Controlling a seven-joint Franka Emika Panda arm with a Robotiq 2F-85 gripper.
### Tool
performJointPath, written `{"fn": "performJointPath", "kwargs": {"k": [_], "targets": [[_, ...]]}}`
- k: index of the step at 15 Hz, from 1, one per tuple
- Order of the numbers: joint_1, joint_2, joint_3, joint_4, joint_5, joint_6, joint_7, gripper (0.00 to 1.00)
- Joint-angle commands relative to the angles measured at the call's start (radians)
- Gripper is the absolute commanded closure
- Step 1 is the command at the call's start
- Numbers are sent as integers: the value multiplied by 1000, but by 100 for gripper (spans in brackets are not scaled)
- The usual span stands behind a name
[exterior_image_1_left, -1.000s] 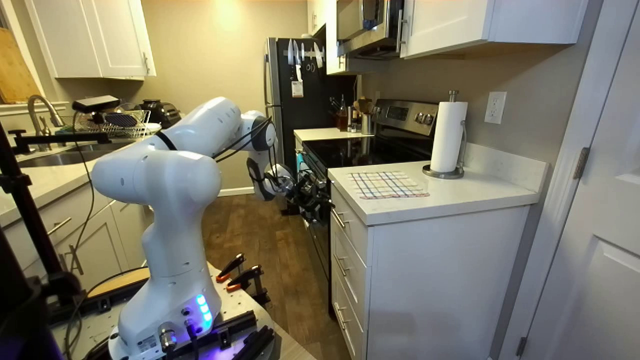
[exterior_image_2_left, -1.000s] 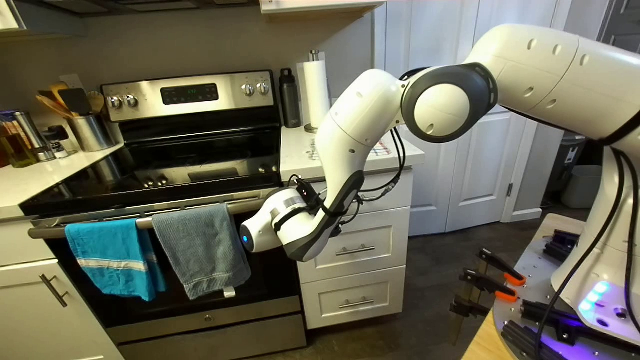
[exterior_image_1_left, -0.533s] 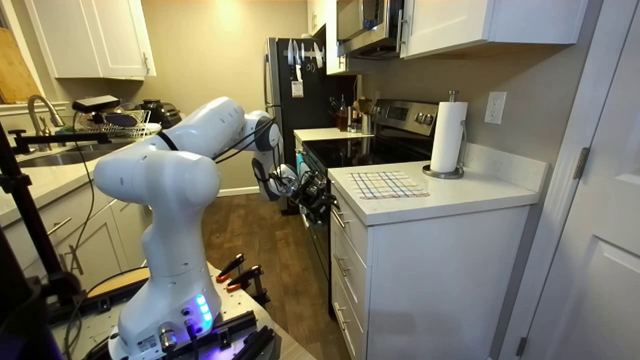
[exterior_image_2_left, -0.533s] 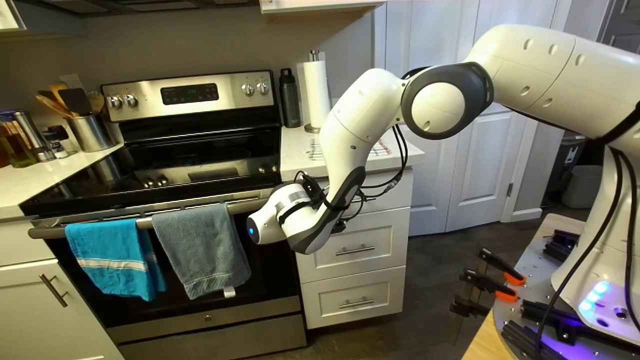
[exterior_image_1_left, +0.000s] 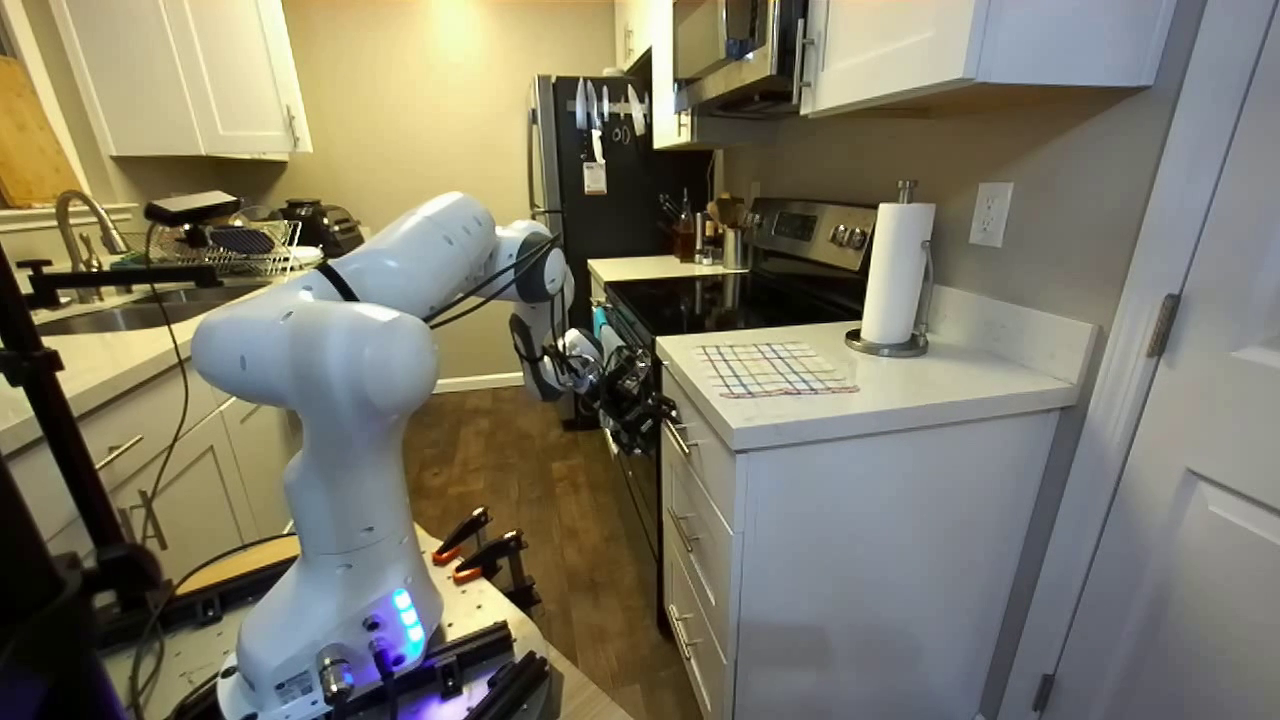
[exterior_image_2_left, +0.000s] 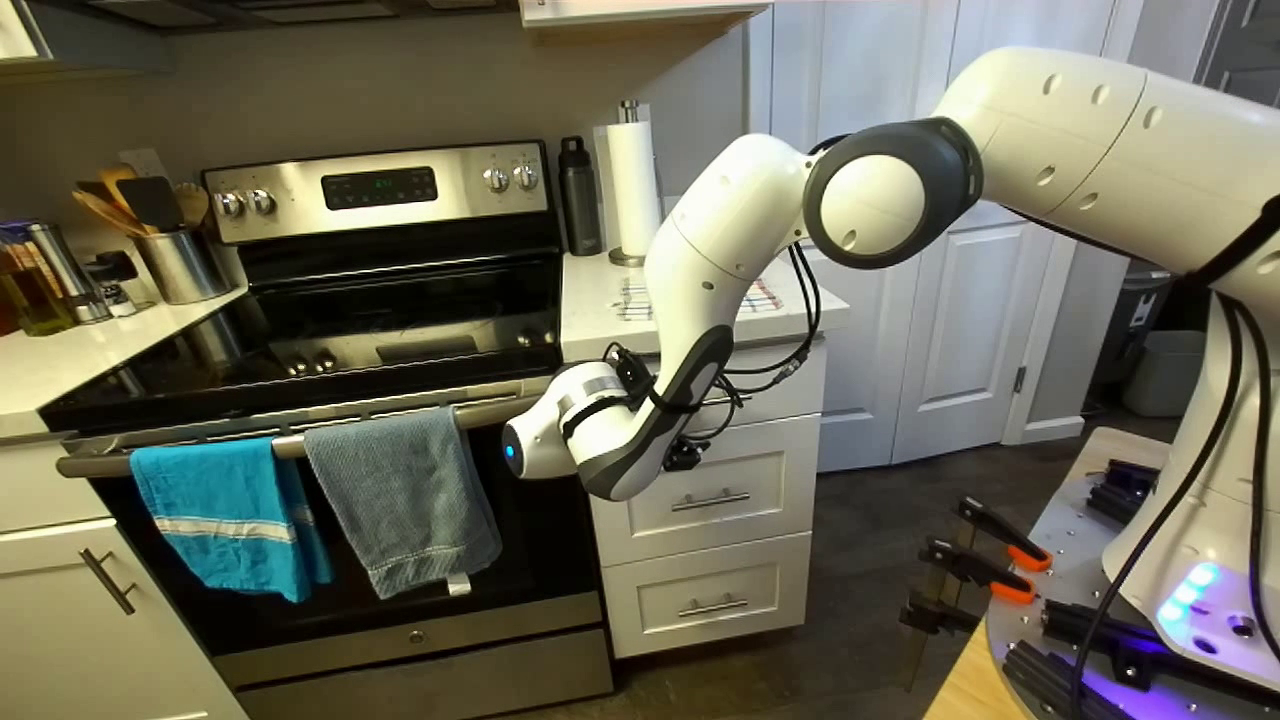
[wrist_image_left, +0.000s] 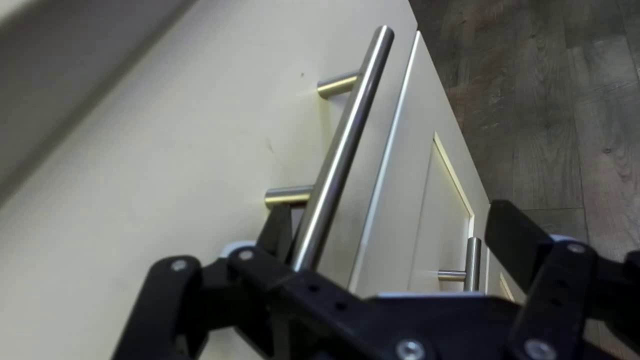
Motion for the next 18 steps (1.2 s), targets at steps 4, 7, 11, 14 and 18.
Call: {"fn": "performJointPath", "kwargs": {"k": [4,7,11,14,18], "targets": [[-23,-48,30,-59,48,9,14,0],[-22,-47,35,-53,62,5,11,0],[-26,-46,40,-44,90,1,8,0],[-28,-45,44,-38,111,0,9,0],[-22,-40,48,-27,132,-5,5,0]]}}
